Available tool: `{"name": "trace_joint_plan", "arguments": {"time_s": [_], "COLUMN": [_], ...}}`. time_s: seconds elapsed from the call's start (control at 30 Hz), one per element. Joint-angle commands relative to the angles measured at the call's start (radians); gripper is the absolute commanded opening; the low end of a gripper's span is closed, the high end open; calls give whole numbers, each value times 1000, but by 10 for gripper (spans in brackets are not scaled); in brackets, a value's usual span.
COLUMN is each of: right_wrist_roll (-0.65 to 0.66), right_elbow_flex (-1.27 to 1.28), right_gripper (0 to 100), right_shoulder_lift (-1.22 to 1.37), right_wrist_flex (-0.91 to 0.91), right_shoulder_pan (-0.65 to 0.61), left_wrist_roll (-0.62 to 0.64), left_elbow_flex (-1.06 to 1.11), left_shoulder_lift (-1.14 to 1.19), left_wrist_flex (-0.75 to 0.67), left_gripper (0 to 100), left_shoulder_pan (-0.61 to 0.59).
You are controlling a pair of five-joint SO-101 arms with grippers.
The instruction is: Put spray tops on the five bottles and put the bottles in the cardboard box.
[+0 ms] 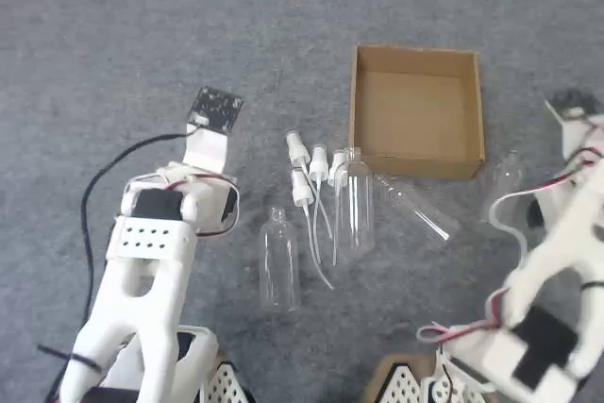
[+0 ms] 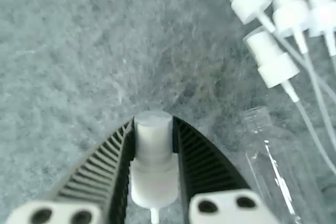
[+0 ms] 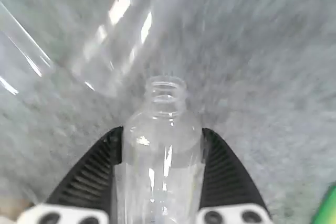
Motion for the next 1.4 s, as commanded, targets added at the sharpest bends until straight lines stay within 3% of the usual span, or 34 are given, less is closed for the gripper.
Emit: {"name": "trace_joint_plan", "arguments": {"time_s": [0.0,0.37,0.5,0.63,0.93,1.1,1.37], "right_wrist_roll": [-123,-422,-508,-603,-628,-628,-620], "right_elbow_flex": [3,153,158,241,479,568,671], "right_gripper": [6,6,6,6,6,6,7], "right_shoulder_lift": [-266,-608,-596,-599,-694,-699,-722], "right_wrist_flex": [19,10,-7,-133,-446,-645,-734], "right_shoulder_pan": [-160,-697,-897,-1055,-1267,-1369,-1512], "left_wrist_roll": [12,15,17,89,293,471,488], "left_elbow_flex": [-182,-387,-389,-398,-539,-564,-536], "left_shoulder_lift": [-44,-404,-508,-554,-555,-555,-562], "left_wrist_flex": [135,362,364,301,104,9,-9], "left_gripper": [11,11,11,11,11,11,11], "left_shoulder_pan": [-6,-8,0,0,3,28,43]}}
